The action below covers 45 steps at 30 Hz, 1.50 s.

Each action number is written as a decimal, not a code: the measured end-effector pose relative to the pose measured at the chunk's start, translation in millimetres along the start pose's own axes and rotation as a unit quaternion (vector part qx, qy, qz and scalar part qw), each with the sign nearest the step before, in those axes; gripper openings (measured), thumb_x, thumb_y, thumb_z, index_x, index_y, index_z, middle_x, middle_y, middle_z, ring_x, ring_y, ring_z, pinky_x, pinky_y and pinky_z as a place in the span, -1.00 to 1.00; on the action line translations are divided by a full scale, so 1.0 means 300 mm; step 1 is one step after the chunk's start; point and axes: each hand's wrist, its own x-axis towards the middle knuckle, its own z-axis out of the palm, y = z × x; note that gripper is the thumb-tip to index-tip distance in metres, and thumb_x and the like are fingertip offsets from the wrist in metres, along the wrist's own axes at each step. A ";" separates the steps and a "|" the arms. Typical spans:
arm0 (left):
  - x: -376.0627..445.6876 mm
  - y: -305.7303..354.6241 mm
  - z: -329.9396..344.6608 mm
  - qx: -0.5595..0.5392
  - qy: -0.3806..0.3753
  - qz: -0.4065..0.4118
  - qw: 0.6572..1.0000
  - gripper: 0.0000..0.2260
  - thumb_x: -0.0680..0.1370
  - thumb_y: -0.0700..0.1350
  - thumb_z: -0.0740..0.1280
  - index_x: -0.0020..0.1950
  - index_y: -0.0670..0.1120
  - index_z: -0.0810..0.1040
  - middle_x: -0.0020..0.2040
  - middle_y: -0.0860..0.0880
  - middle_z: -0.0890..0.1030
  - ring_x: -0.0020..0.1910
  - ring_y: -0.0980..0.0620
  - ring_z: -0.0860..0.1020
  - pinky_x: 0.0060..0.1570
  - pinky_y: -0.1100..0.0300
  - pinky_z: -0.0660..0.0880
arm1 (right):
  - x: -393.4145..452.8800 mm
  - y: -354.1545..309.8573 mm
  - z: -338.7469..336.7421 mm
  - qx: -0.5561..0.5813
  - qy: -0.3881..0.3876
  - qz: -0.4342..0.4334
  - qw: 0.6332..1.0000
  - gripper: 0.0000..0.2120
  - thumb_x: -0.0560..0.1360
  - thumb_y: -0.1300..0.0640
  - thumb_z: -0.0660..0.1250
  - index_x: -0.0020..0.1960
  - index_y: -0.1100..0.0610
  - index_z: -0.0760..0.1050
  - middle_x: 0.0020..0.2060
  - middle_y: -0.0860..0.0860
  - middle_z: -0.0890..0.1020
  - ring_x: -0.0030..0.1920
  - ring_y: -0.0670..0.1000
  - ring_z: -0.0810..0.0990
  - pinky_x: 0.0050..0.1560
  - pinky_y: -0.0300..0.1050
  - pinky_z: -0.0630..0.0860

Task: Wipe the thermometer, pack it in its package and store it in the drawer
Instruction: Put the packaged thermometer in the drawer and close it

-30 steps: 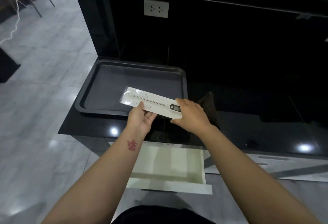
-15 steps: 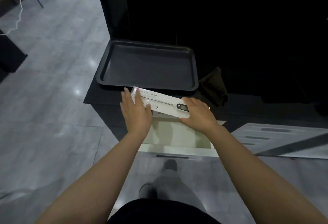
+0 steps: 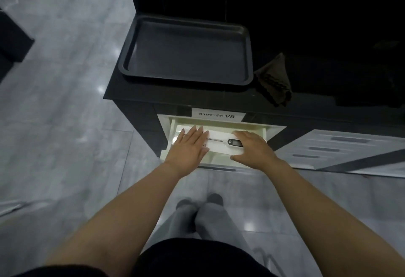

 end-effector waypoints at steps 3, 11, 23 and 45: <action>0.045 0.000 0.033 -0.004 -0.072 -0.021 0.997 -0.46 0.68 0.15 -0.13 0.62 -0.01 -0.14 0.63 -0.02 -0.14 0.59 0.00 -0.19 0.54 -0.04 -0.21 | 0.052 0.037 0.044 -0.019 -0.007 -0.004 1.000 -0.26 0.41 -0.10 0.45 0.50 0.06 0.27 0.39 0.02 0.45 0.37 0.06 0.39 0.40 -0.09 0.21; 0.203 -0.011 0.113 -0.016 -0.179 -0.081 0.980 -0.44 0.68 0.16 -0.15 0.62 -0.03 -0.20 0.62 -0.05 -0.20 0.59 -0.03 -0.20 0.53 -0.07 -0.22 | 0.246 0.125 0.168 -0.064 -0.052 -0.008 0.997 -0.22 0.45 -0.12 0.43 0.55 0.07 0.17 0.49 0.07 0.34 0.49 0.08 0.27 0.50 -0.02 0.13; 0.430 -0.094 0.284 -0.018 -0.251 -0.127 0.959 -0.47 0.68 0.14 -0.10 0.62 0.05 -0.13 0.62 -0.02 -0.21 0.59 -0.03 -0.21 0.51 -0.14 -0.25 | 0.463 0.212 0.368 -0.032 -0.066 0.013 0.997 -0.20 0.46 -0.05 0.46 0.55 0.05 0.12 0.52 0.05 0.24 0.54 0.05 0.15 0.52 -0.03 0.05; 0.476 -0.085 0.349 0.007 -0.269 -0.166 0.949 -0.44 0.66 0.21 -0.13 0.61 0.10 -0.21 0.60 -0.06 -0.28 0.58 -0.15 -0.23 0.49 -0.20 -0.25 | 0.490 0.261 0.443 -0.061 -0.138 0.050 0.987 -0.23 0.63 -0.05 0.19 0.60 0.06 -0.25 0.59 -0.02 -0.22 0.58 -0.02 -0.22 0.54 -0.01 -0.11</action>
